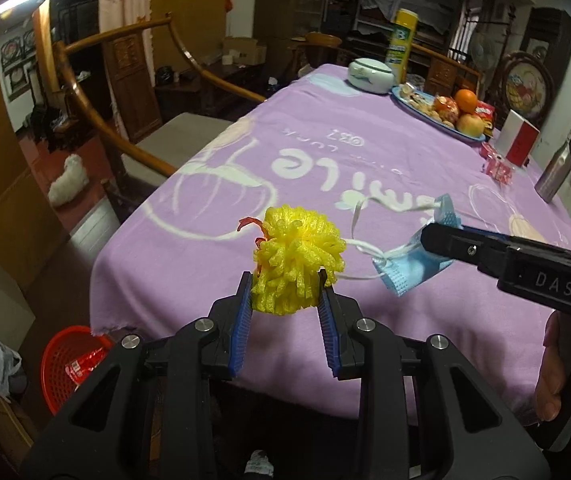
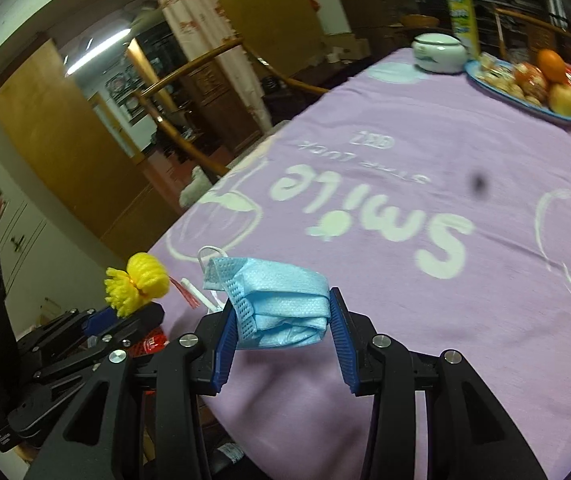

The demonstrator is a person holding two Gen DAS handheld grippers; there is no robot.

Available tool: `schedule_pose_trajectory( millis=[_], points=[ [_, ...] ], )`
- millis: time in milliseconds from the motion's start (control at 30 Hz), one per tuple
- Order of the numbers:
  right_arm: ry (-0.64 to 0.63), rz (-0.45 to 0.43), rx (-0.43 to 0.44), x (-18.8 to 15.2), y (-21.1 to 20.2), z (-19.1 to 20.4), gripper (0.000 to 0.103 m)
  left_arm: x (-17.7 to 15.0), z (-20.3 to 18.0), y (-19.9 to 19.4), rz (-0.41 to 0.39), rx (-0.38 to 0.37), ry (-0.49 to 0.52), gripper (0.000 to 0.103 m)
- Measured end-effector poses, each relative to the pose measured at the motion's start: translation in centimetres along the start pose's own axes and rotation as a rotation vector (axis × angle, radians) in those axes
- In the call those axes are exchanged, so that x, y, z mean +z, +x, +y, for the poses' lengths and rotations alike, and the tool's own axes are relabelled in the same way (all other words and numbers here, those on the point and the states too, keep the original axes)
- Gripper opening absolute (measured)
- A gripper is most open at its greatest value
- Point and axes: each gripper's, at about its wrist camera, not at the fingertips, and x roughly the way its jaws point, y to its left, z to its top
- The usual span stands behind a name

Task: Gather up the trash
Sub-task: 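Carry the yellow flower and blue mask over the red basket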

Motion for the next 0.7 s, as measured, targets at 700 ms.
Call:
schedule_pose_trajectory(
  millis=[700],
  points=[
    [-0.365, 0.207, 0.194, -1.6, 11.1, 20.9, 0.043, -9.3, 21.5, -3.4, 0.089, 0.364, -0.387, 0.032]
  ],
)
